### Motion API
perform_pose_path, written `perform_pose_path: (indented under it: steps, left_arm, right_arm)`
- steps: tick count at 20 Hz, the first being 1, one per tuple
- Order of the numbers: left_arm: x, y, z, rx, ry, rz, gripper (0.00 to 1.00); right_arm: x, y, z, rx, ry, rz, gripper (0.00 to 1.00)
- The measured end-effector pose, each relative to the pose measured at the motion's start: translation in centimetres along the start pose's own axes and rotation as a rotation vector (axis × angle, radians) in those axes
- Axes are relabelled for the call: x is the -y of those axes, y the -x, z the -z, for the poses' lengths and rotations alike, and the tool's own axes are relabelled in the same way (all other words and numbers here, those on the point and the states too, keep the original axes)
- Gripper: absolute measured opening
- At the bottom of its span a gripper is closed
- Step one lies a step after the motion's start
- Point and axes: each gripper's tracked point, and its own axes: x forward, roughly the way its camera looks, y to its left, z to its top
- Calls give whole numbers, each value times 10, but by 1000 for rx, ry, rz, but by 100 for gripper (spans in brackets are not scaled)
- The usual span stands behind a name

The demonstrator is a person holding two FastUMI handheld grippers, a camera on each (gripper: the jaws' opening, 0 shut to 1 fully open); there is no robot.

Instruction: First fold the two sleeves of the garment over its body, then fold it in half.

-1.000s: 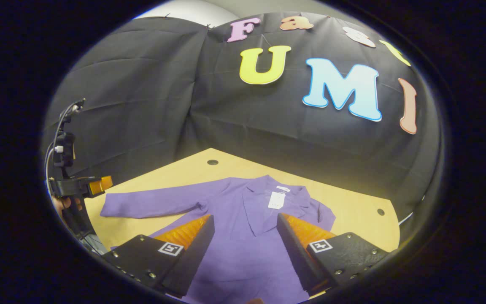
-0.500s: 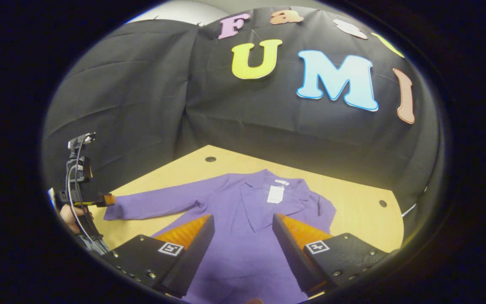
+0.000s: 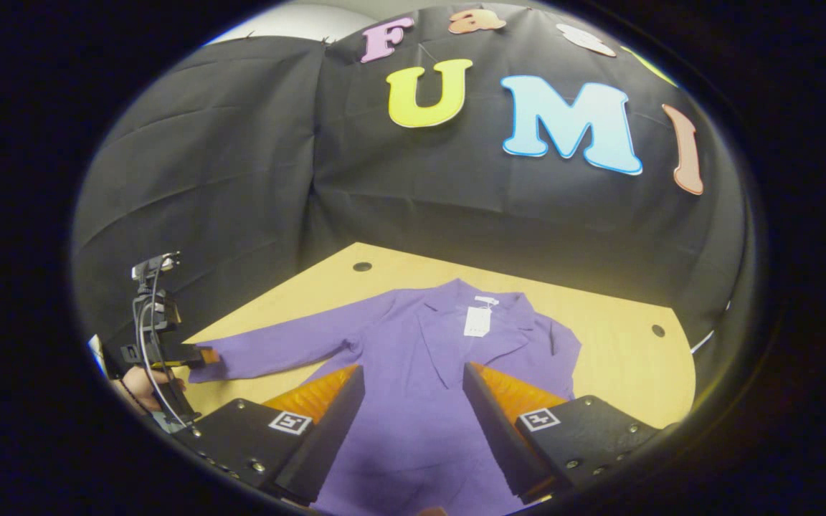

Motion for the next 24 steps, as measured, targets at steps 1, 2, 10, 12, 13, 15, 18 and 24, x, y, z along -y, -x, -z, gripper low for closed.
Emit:
perform_pose_path:
  steps: [1, 2, 10, 12, 13, 15, 18, 24]
  left_arm:
    - [4, -1, -2, 9, -14, 10, 91]
    - [7, -1, -3, 13, -22, 17, 84]
    - [23, -5, -9, 27, -59, 89, 16]
    - [29, -3, -10, 16, -65, 135, 7]
    - [35, -1, -10, 7, -38, 171, 7]
    - [43, 6, -12, -22, 44, 223, 7]
    - [53, 17, -32, 42, 91, 315, 7]
    - [118, 83, -65, 123, 8, 481, 7]
  right_arm:
    - [0, 0, 0, 3, 5, 0, 90]
    - [0, 0, -1, 4, 7, 0, 90]
    - [10, 3, 5, 5, -43, 26, 89]
    - [14, 4, 7, 5, -57, 37, 89]
    - [17, 6, 9, 4, -62, 47, 89]
    - [24, 10, 9, 8, -73, 68, 90]
    - [36, 14, 10, 8, -85, 97, 89]
    - [50, 23, 16, 12, -104, 139, 90]
